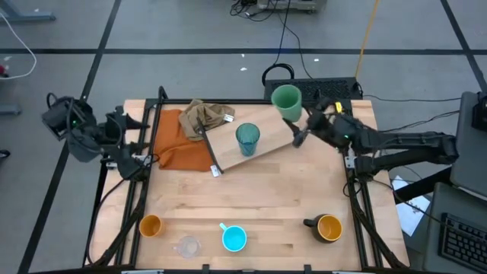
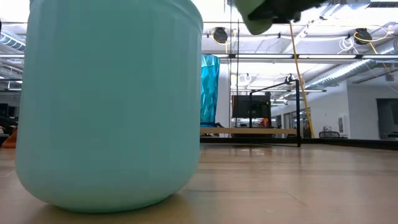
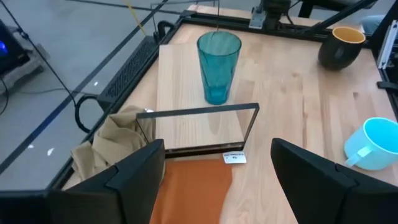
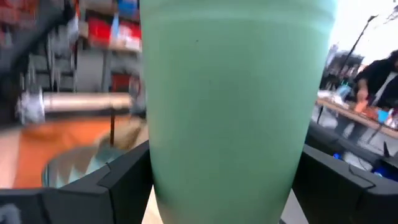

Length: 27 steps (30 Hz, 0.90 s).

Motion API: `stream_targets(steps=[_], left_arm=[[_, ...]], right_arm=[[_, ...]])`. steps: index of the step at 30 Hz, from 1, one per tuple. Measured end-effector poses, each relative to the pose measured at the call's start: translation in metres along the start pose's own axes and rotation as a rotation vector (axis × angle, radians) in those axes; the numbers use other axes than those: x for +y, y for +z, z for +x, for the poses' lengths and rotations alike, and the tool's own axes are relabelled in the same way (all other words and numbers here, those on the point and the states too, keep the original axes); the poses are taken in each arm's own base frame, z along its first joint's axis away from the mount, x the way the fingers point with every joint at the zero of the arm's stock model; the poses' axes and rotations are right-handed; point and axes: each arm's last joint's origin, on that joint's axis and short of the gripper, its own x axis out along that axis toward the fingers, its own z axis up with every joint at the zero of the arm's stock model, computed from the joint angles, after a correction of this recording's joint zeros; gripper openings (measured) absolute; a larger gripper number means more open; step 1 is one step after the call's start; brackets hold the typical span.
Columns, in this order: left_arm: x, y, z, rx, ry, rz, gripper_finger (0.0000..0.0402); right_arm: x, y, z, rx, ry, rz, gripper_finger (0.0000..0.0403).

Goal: Stack small to large cups/mugs on shelf
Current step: Put the green cup on the shelf

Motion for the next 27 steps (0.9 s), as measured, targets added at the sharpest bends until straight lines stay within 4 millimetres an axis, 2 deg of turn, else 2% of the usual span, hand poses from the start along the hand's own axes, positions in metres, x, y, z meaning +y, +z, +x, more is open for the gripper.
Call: stream_targets(steps=[4,7,16,21,27], left_arm=[[-0.003,-0.001,0.002,0.006,0.007,-0.005,0.0296],[-0.003,-0.001,0.002,0.003,0.011,-0.014,0.0296],[-0.005,0.000,0.003,-0.001,0.012,-0.032,0.0296],[-0.005,0.000,0.003,0.006,0.005,-0.042,0.0296],[-0.007,0.000,0.004,0.007,0.006,-0.054,0.0296]], right_arm=[[0.003,-0.028,-0.011,-0.139,-0.005,0.085,0.0308],[0.008,-0.045,-0.014,-0.162,-0.004,0.105,0.0308],[0.029,-0.055,-0.007,-0.142,-0.007,0.078,0.0308],[0.036,-0.075,-0.003,-0.124,0.001,0.089,0.0307],[0.033,-0.098,-0.014,-0.207,-0.032,0.188,0.0307]])
